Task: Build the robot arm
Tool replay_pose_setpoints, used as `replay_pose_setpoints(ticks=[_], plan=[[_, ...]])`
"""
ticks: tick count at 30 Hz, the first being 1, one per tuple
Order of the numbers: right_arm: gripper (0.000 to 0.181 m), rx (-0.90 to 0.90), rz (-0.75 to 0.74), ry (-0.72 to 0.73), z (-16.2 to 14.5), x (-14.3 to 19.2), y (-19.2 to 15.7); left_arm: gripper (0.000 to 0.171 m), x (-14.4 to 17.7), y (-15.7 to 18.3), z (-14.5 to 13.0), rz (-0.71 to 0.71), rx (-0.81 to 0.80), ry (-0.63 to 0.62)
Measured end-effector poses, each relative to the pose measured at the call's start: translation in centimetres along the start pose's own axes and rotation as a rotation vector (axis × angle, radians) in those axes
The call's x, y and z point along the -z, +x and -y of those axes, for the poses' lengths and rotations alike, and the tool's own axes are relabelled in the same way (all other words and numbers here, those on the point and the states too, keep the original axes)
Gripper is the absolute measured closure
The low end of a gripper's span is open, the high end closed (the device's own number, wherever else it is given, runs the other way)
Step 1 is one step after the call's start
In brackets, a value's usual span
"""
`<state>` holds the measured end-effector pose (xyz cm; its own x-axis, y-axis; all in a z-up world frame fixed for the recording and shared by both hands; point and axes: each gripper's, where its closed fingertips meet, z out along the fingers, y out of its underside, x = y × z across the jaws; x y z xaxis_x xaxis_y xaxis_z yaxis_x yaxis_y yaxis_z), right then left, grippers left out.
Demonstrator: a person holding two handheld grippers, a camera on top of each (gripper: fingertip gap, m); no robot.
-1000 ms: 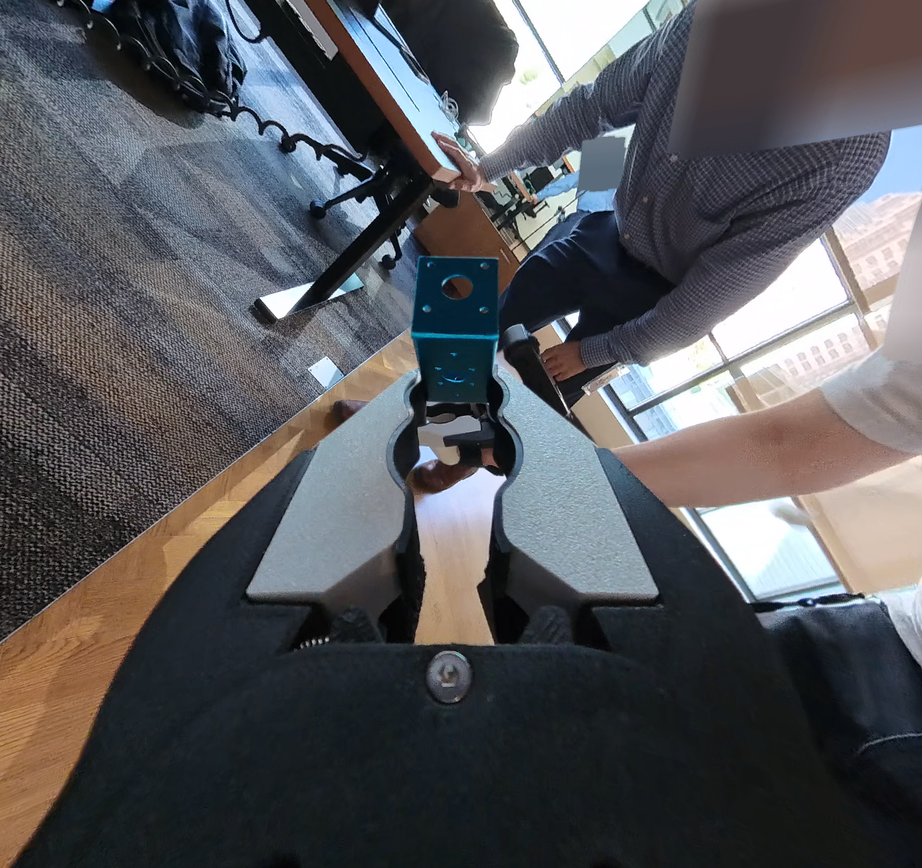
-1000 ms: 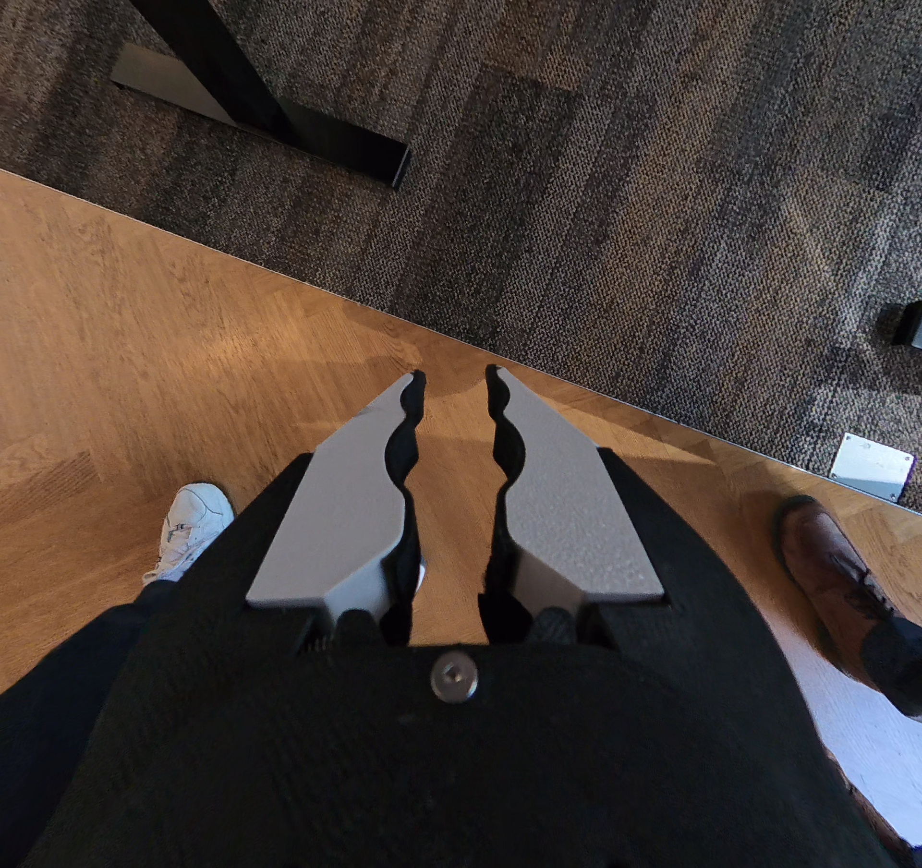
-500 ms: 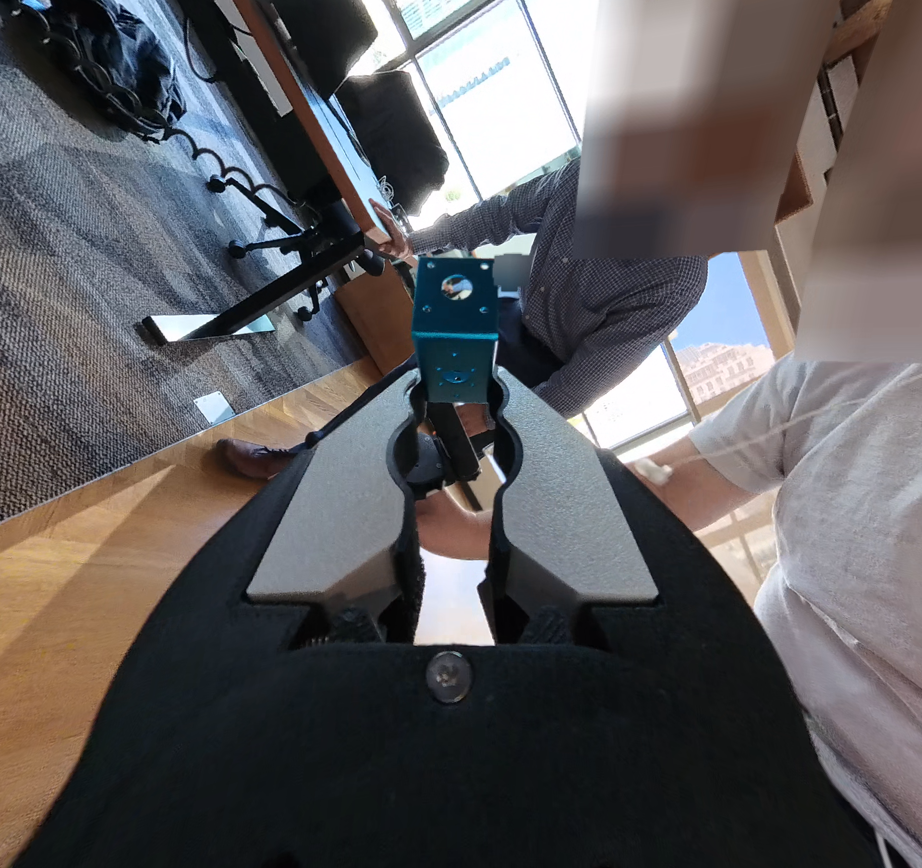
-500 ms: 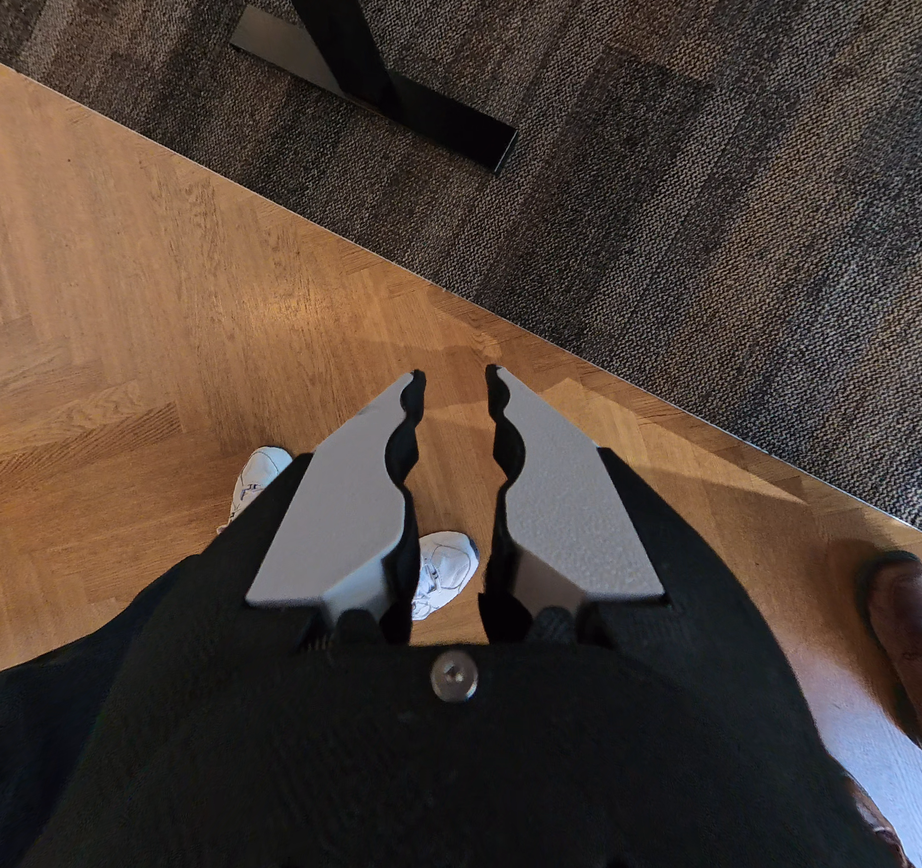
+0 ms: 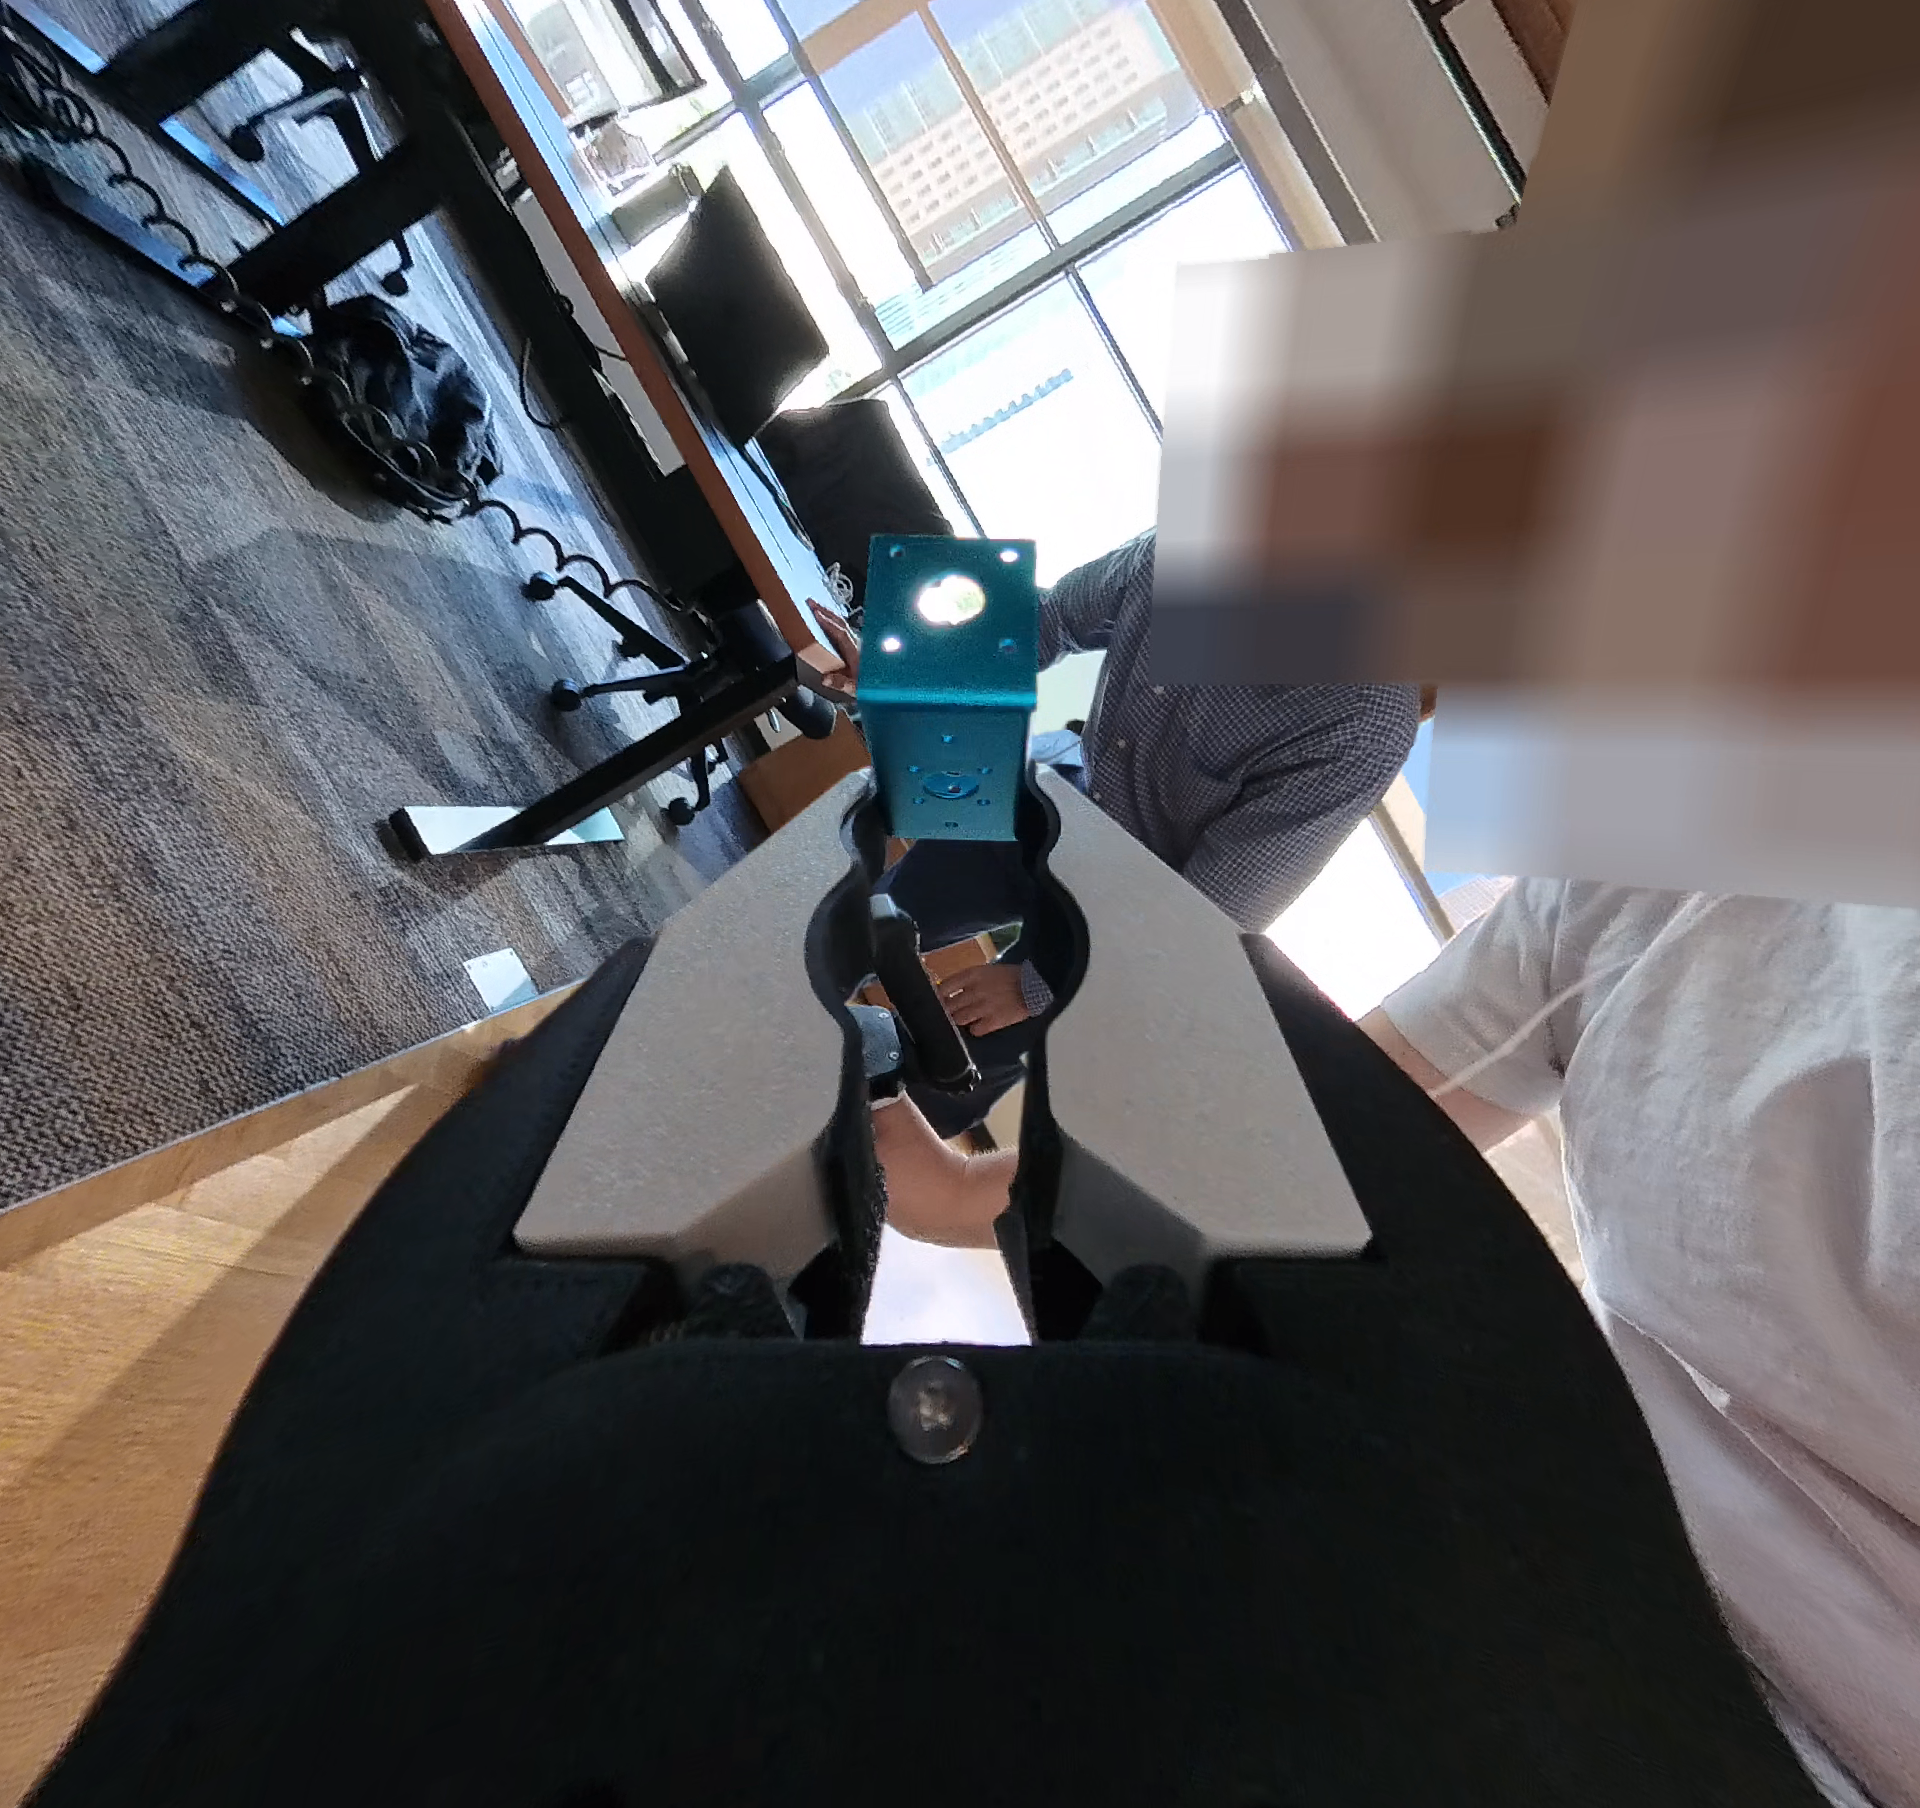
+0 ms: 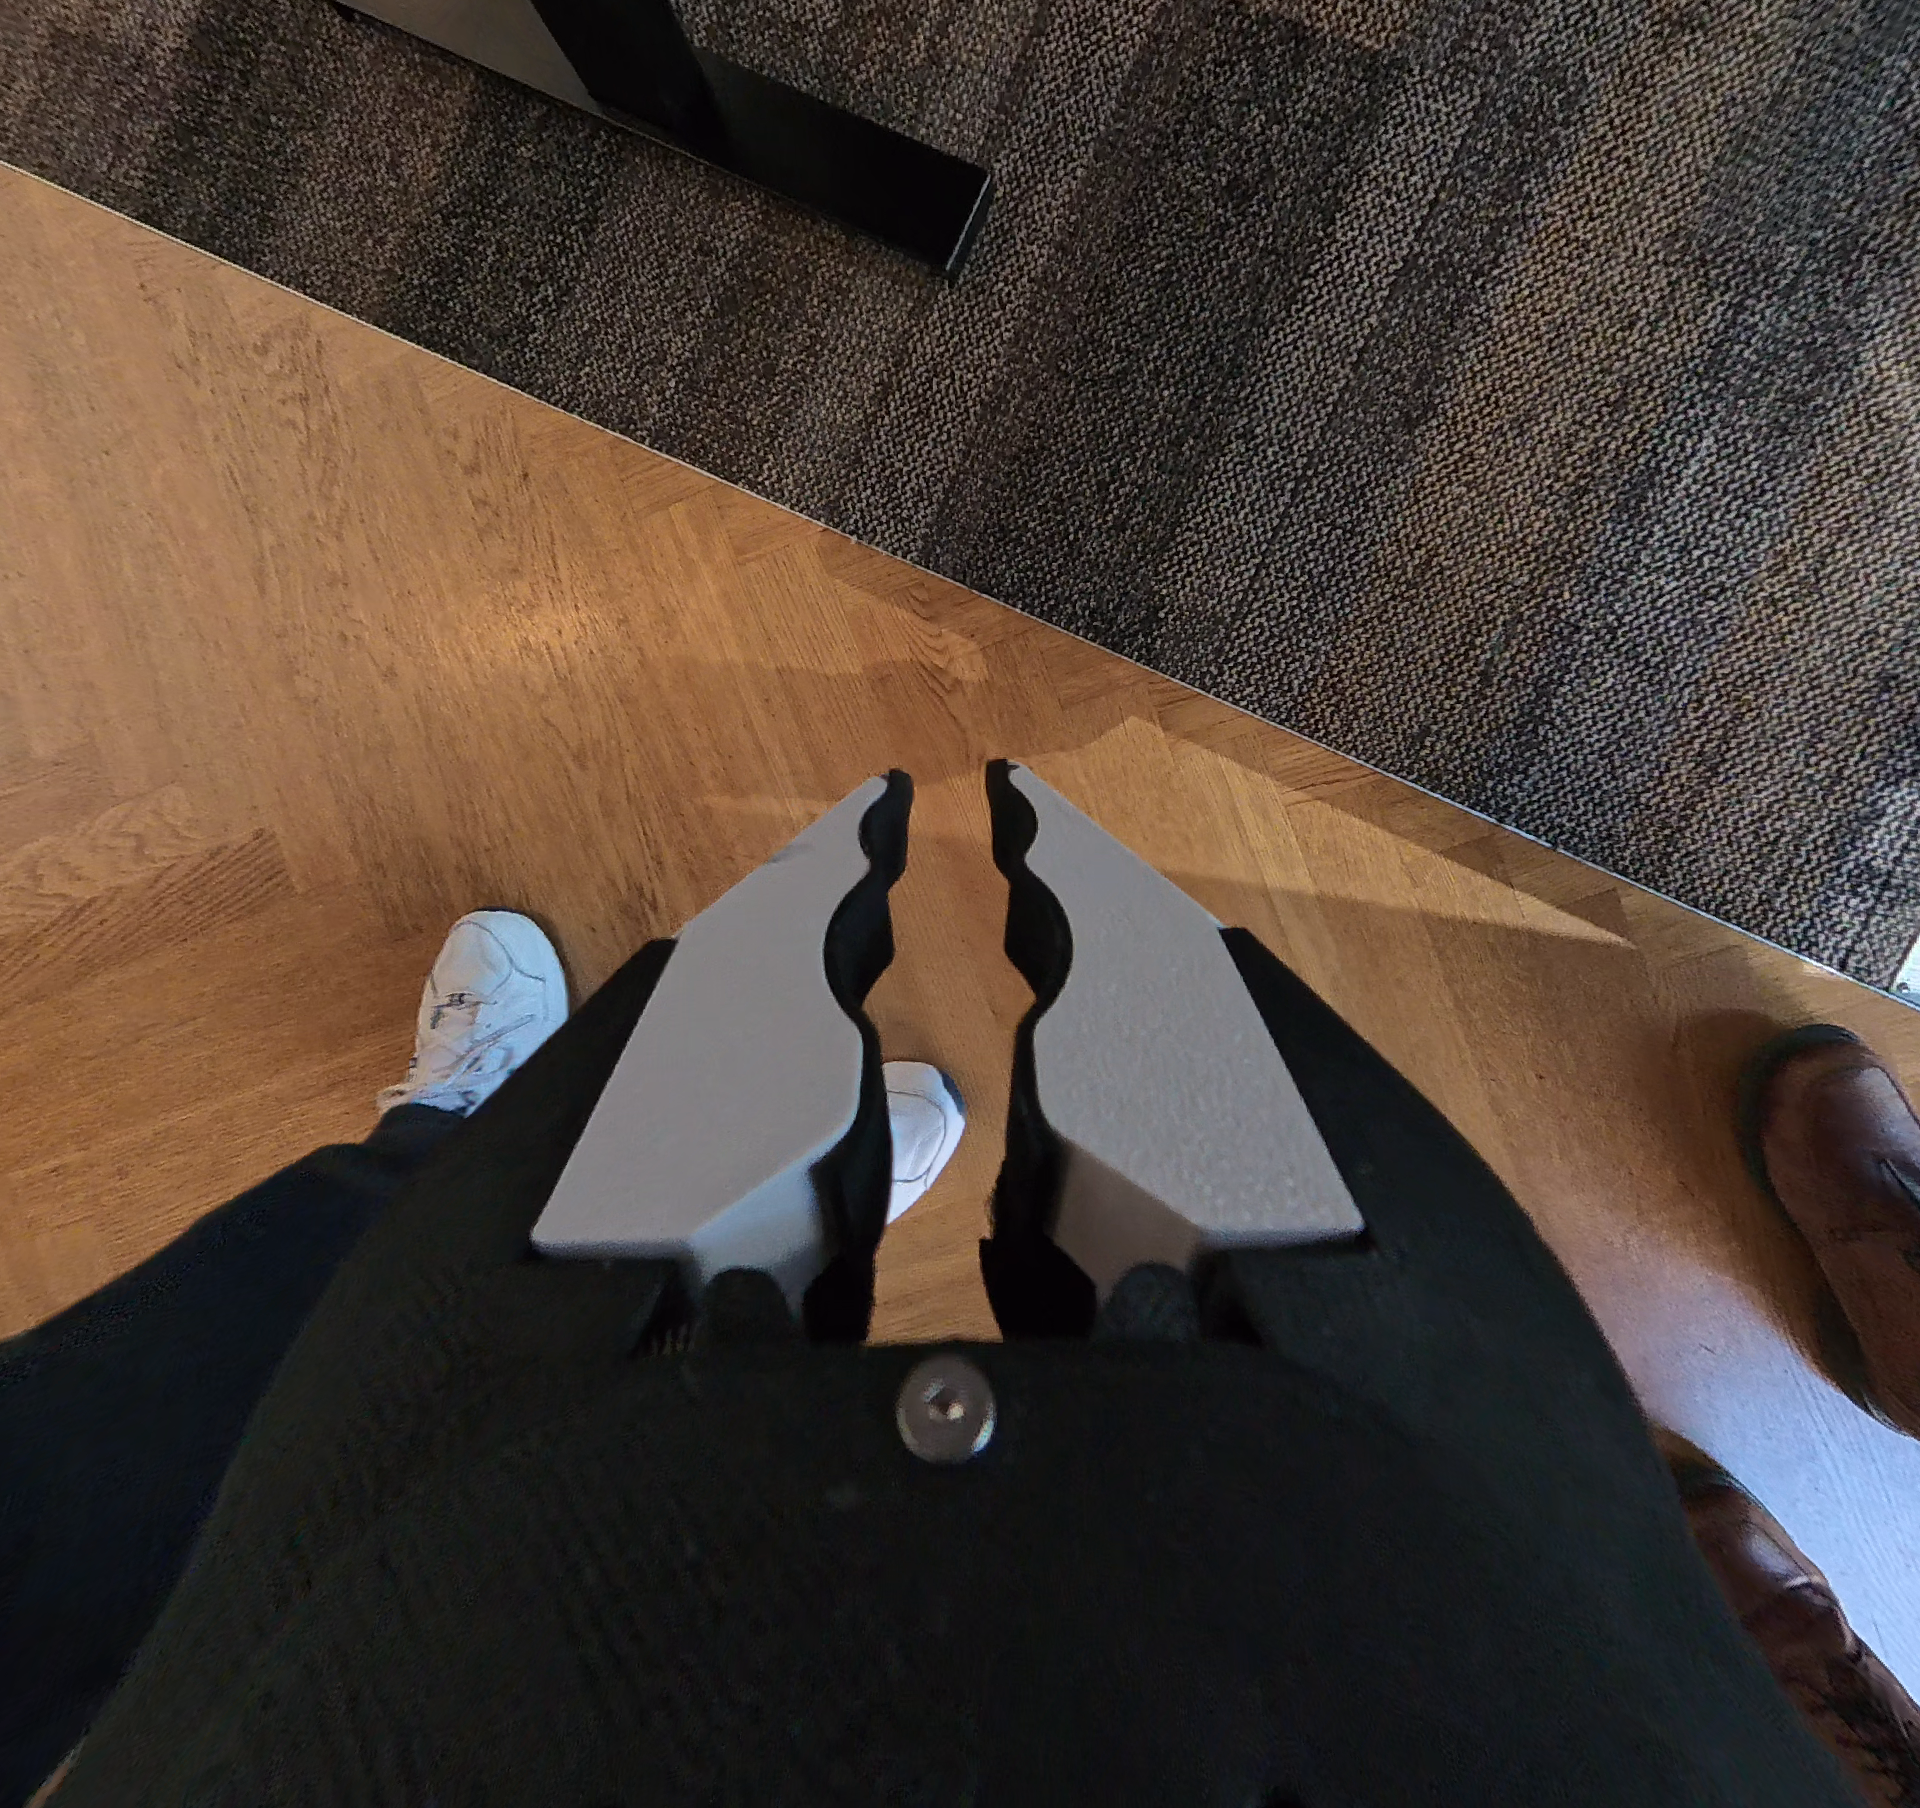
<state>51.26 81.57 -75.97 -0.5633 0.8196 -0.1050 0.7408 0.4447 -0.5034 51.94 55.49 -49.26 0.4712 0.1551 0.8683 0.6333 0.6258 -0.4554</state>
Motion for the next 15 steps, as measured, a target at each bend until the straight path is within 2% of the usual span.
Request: replay_pose_setpoints(ticks=[9, 12, 15], plan=[[0.169, -0.061, -0.143, 0.032, -1.2, 1.8, 0.7, 0.148, 6.2, -0.1, 2.9, -0.022, -0.006, 0.003], [0.169, -0.099, -0.221, 0.065, -0.9, 2.8, -0.3, 0.149, 8.7, -0.8, 3.6, -0.050, 0.006, -0.052], [0.169, -0.155, -0.294, 0.119, 0.2, 3.8, -2.7, 0.149, 11.0, -0.9, 4.2, -0.103, 0.017, -0.135]])
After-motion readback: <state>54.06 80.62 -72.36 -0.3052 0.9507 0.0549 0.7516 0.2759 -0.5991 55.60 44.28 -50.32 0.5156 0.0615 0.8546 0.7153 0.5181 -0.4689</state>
